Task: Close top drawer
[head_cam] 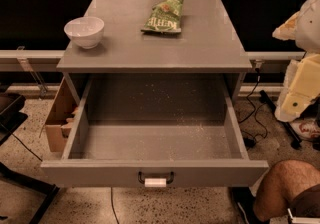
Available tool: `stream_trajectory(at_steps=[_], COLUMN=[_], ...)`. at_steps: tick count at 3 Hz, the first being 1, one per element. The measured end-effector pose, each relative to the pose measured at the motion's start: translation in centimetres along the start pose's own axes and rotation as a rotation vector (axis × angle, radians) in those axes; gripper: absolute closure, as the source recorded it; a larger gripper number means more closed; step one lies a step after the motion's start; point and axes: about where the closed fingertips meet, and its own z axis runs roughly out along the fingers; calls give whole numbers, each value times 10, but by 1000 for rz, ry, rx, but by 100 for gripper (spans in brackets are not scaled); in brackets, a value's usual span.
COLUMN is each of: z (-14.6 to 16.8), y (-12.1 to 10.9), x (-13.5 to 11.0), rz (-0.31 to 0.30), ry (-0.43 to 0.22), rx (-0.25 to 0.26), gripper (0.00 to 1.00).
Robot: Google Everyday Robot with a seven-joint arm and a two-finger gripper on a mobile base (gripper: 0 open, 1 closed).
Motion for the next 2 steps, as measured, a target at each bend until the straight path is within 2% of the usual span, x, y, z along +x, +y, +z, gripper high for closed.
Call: stream_trajectory(at_steps=[1,2], z=[0,18], y=[0,19], x=[0,5], rz=[0,21], ry=[0,-9], rx=[0,-29], gripper=[0,0])
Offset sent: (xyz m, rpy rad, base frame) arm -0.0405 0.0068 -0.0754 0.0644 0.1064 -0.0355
